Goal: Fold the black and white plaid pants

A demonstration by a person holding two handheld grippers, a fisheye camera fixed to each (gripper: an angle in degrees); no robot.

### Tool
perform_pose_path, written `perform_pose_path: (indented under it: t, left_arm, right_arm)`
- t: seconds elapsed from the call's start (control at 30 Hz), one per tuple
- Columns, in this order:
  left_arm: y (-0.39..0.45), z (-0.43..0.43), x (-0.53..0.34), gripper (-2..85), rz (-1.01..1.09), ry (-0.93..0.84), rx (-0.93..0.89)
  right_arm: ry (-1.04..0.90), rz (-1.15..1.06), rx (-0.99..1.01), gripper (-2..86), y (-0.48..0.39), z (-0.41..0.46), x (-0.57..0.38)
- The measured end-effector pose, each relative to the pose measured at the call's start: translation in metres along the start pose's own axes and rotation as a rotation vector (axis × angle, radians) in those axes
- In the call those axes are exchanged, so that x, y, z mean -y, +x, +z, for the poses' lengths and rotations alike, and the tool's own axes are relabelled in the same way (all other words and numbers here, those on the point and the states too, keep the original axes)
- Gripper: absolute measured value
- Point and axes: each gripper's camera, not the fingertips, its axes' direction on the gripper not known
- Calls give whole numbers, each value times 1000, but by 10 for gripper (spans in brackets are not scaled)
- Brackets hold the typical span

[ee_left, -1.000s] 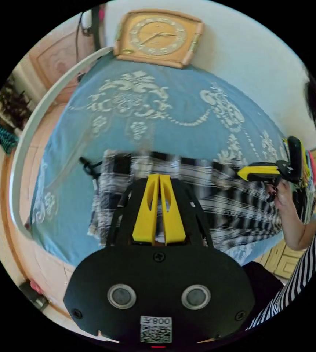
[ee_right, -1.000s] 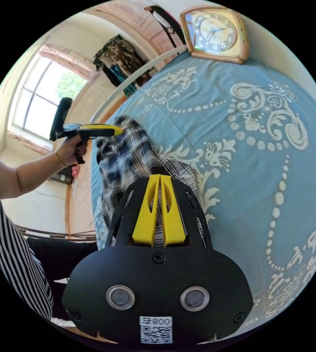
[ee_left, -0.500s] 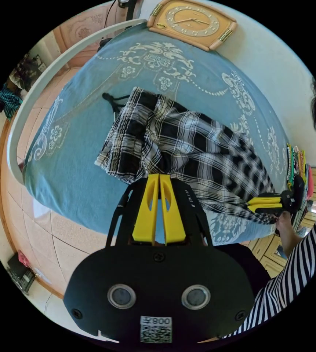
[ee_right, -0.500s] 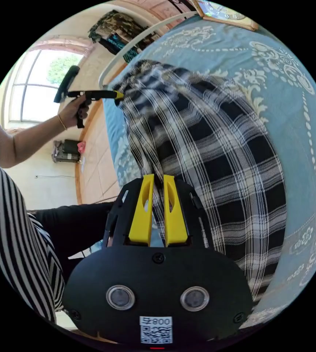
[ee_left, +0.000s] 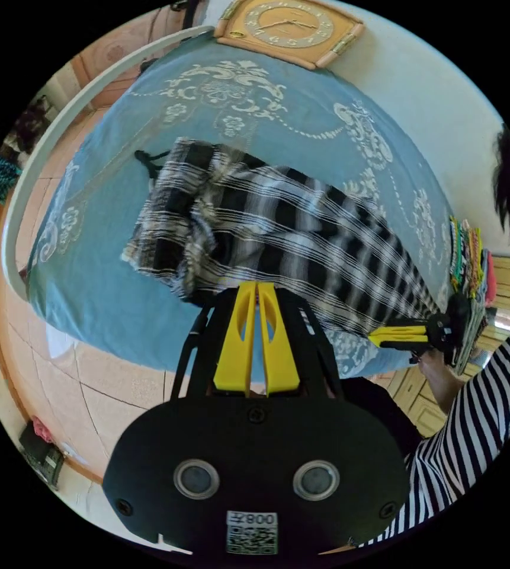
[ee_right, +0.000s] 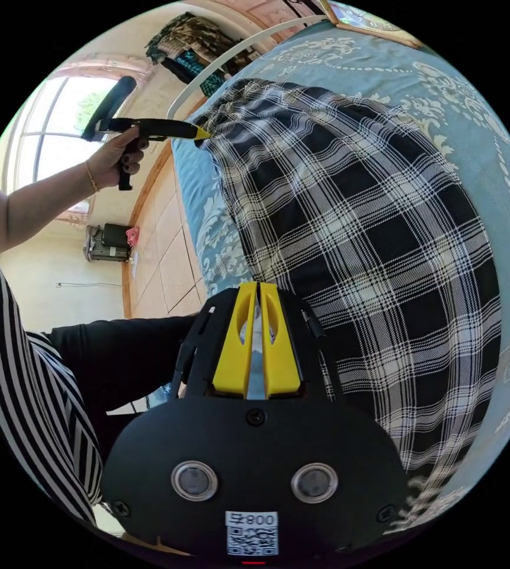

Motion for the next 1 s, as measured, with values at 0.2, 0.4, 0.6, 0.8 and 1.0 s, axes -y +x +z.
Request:
perform_pose_path:
  t: [0.2,0.4,0.6,0.8,1.0]
  left_arm:
    - [28,46,18,2,99,-148,-32]
    - [47,39,36,2,111,-184,-52]
    - [136,82,66,3,405,-345,-309]
    - [249,127,85,7,800,-452,-429]
    - [401,165,110,49,1256,-445,-557]
  right_arm:
    - [98,143,123,8,5,-29,-23]
    - [237,394,84,4,9,-75,-95]
    - [327,605,177,2,23,-74,-162]
    - [451,768,151,6,8,-102,-215]
    - [850,1189,75,48,6,-145,-357]
